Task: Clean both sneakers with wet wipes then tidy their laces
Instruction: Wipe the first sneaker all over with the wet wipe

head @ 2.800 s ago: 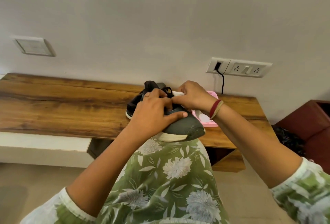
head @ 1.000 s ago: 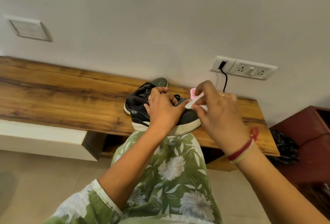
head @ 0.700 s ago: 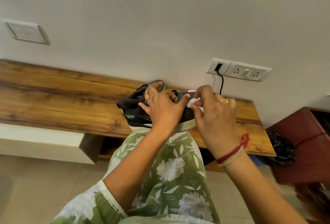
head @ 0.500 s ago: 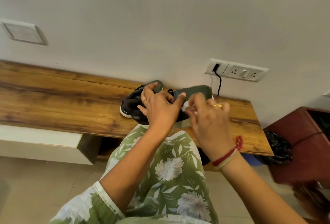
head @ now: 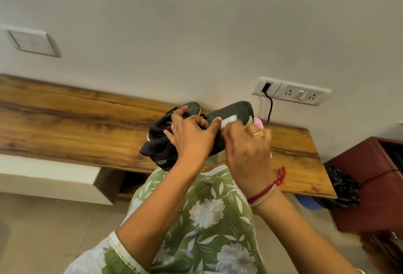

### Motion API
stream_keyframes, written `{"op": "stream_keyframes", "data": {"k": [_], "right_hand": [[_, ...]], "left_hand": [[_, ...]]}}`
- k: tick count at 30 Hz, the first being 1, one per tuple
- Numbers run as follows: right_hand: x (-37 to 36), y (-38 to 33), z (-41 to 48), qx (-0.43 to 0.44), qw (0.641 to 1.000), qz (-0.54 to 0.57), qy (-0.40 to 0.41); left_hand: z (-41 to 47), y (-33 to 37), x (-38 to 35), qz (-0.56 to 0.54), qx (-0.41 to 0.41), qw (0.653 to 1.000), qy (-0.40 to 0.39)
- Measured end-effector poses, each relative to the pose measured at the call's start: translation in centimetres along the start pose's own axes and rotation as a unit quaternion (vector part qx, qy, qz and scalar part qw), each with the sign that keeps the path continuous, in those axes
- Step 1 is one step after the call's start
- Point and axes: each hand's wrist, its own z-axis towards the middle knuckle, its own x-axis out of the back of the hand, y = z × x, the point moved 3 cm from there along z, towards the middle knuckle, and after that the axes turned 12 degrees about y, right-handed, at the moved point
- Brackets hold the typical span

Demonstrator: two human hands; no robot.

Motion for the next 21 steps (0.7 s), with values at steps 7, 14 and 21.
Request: {"op": "stream_keyframes", "data": {"k": [7, 14, 21], "right_hand": [[-0.8, 1.2, 1.1, 0.006, 1.000, 0.011, -0.022], [-1.6, -0.4, -1.0, 0.071, 0.996, 0.042, -0.031], [-1.7, 0.2, 0.6, 0.042, 0.997, 0.057, 0.015]], "left_hand": [[0.1, -1.3, -0.2, 0.031, 0.005, 0.998, -0.056], [0.3, -1.2, -0.2, -0.015, 0.002, 0.998, -0.067], [0.3, -0.4, 0.5, 0.028, -0.020, 0.999, -0.010]]}}
